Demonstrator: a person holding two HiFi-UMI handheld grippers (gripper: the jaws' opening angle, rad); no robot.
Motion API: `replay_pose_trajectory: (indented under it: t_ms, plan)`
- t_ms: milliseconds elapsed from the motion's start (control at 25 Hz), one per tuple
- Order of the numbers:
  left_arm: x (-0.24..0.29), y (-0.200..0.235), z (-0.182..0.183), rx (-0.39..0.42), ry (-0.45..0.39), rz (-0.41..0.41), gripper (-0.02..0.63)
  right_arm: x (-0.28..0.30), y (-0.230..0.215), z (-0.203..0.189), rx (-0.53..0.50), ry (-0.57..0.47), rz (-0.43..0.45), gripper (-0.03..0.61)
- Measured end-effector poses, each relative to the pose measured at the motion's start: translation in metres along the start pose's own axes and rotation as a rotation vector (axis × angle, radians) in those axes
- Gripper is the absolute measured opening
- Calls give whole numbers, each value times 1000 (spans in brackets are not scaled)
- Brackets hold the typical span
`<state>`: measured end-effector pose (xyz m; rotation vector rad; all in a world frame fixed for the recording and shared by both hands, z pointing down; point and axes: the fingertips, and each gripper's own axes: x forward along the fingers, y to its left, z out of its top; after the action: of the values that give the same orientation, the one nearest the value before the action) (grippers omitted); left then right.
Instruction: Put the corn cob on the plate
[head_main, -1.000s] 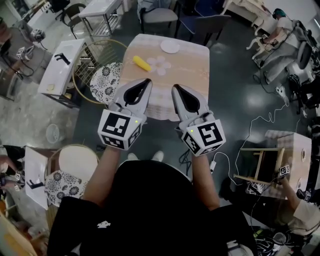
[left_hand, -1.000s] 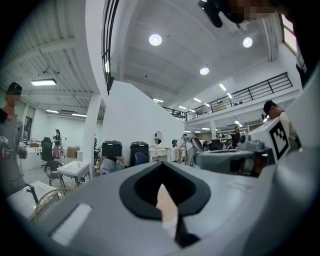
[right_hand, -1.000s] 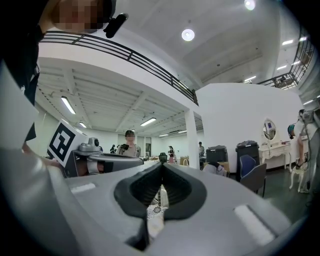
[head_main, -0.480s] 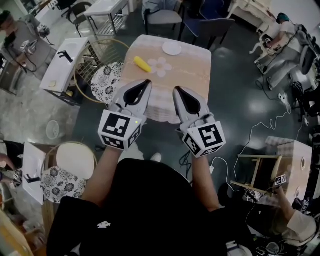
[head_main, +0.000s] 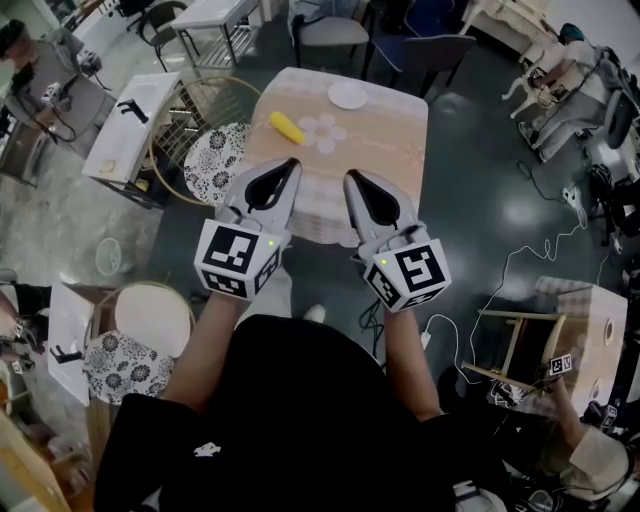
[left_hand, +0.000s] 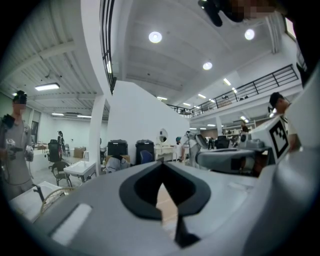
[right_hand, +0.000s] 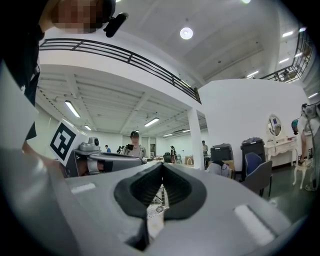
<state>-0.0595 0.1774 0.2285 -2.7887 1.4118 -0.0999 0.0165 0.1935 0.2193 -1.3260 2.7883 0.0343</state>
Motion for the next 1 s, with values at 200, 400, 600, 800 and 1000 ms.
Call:
replay_pose_trajectory:
  t_ms: [200, 400, 600, 800, 1000]
  plan:
    - [10, 6, -1, -8, 5, 4, 5, 9, -8, -1, -1, 8, 8, 2]
    - [22, 17, 1, -18, 7, 9, 5, 23, -16, 1, 1, 19, 13, 2]
    - [31, 30, 2, -2, 19, 29, 5, 37, -17, 0, -24, 30, 43, 2]
    - [40, 43, -2, -3, 32, 35, 5, 56, -13, -2, -50, 32, 81, 2]
    - [52, 61, -6, -13, 48, 45, 5, 79, -21, -8, -24, 49, 94, 2]
